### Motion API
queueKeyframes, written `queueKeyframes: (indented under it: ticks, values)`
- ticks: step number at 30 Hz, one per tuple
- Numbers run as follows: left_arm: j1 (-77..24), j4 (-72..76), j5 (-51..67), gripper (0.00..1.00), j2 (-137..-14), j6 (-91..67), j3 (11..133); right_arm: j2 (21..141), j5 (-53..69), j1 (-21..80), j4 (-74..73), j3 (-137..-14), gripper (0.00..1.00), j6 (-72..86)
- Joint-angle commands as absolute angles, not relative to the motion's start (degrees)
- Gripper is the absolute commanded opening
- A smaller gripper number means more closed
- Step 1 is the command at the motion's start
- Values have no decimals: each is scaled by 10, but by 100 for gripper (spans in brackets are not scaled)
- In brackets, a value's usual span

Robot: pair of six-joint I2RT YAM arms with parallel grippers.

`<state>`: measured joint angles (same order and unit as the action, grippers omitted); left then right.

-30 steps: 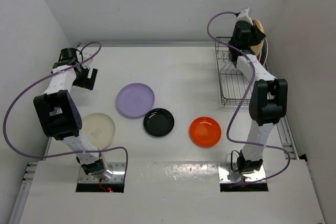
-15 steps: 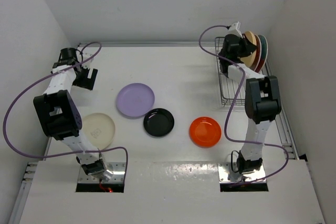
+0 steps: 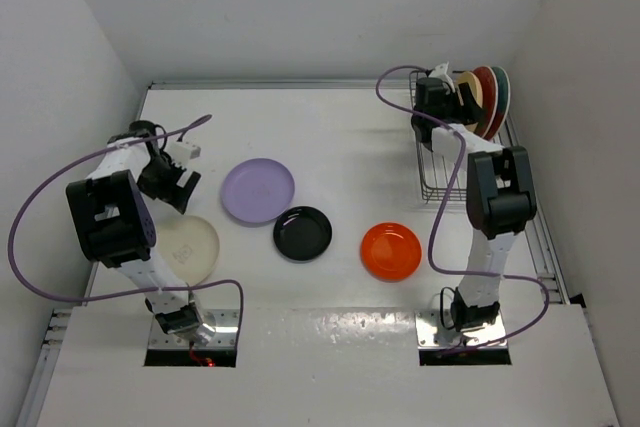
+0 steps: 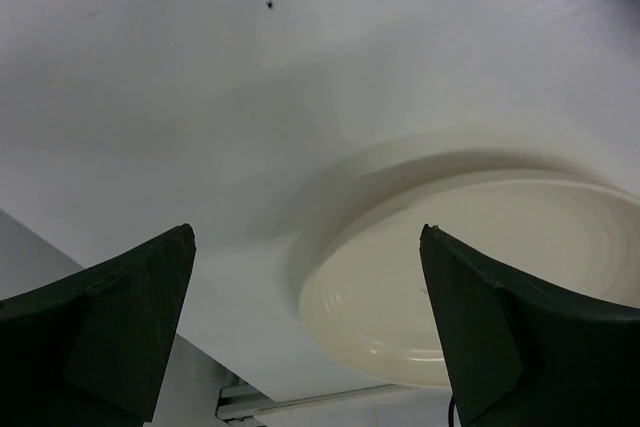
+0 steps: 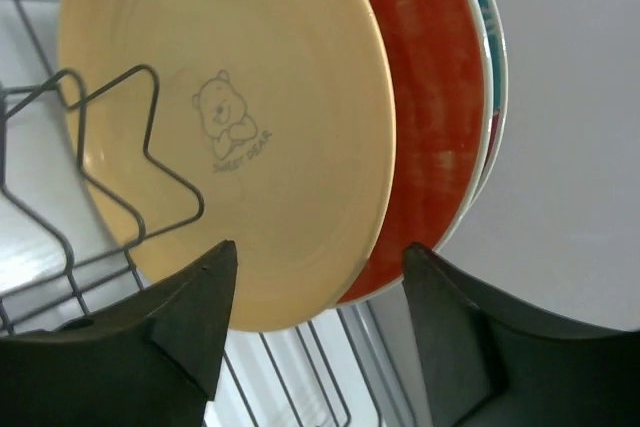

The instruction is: Load the plates into the dish rack

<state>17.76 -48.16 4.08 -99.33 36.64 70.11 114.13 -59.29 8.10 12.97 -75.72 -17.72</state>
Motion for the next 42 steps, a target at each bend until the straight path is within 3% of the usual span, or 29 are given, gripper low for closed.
queueKeyframes:
  ticks: [1, 4, 12, 15, 16, 18, 19, 22, 25, 27, 32, 38, 42]
  values:
    - [200, -520, 79, 99, -990, 386, 703, 1076, -560, 90, 69, -780, 68, -115]
    - [230, -560, 131, 96, -1005, 420, 703, 1057, -534, 93, 44, -780, 74, -106]
    - [263, -553, 103, 84, -1063, 427, 668, 988, -476, 108, 18, -766, 83, -90]
    - [263, -548, 98, 64, -1090, 421, 663, 967, -469, 116, 13, -764, 85, -94]
    - [263, -548, 98, 47, -1090, 421, 663, 957, -468, 119, 14, -761, 85, -93]
    - [263, -567, 105, 26, -1096, 421, 674, 933, -465, 124, 24, -752, 85, -100]
    - [263, -574, 105, 0, -1096, 421, 682, 929, -463, 127, 25, -748, 85, -100]
    - [268, -611, 110, 0, -1067, 435, 727, 902, -440, 134, 19, -747, 85, -94]
    - [268, -680, 146, 0, -1043, 492, 800, 875, -377, 149, -14, -751, 92, -94]
    - [268, -717, 200, 0, -1027, 565, 840, 859, -255, 159, -51, -758, 100, -91]
    - [221, -747, 296, 0, -973, 658, 932, 862, 98, 181, -146, -809, 100, -44]
    - [111, -720, 429, 0, -1012, 572, 1060, 913, 274, 223, -38, -809, 99, 102]
    - [-5, -650, 425, 0, -1020, 476, 1077, 971, 326, 264, 10, -843, 97, 165]
